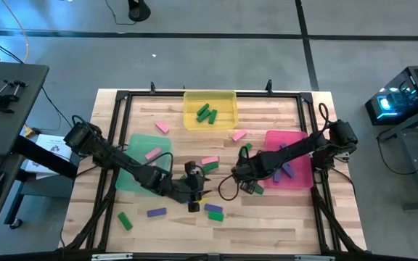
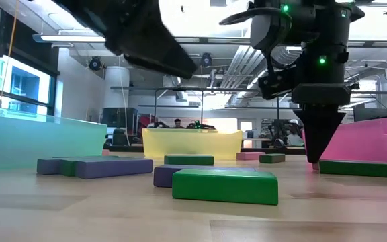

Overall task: Sort blocks
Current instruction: Put the pink block into the blue bin

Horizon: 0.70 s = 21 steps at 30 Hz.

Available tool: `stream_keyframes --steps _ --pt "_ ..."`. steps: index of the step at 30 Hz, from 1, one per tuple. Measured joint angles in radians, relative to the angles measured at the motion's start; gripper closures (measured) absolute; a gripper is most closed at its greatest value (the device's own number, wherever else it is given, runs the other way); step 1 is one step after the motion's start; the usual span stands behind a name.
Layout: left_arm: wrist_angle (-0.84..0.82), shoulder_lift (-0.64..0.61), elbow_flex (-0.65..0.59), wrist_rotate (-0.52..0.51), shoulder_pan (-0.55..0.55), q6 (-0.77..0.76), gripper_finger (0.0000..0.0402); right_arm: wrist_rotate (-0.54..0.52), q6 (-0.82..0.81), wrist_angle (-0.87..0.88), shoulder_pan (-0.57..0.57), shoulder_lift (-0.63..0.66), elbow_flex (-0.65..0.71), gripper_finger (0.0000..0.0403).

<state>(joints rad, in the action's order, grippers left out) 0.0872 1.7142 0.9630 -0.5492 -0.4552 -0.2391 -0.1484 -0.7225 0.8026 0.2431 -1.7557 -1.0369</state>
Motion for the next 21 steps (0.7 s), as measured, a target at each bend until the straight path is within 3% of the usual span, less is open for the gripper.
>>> stream_keyframes --steps 6,12,16,21 --pt "-0.073 0.0 0.0 -0.089 -0.033 -0.055 0.0227 0.013 0.003 -0.091 0.0 0.007 0.085 0.0303" --pt "-0.073 0.0 0.0 -0.103 -0.04 -0.057 0.0227 -0.015 0.008 -0.159 0.002 0.014 0.106 0.0322" --pt "-0.062 0.0 0.0 -0.127 -0.04 -0.058 0.0227 -0.12 0.026 -0.226 0.014 0.046 0.096 0.0325" --pt "0.006 0.0 -0.004 -0.129 -0.031 -0.033 0.0227 -0.327 0.152 -0.429 0.063 0.155 0.092 0.0326"
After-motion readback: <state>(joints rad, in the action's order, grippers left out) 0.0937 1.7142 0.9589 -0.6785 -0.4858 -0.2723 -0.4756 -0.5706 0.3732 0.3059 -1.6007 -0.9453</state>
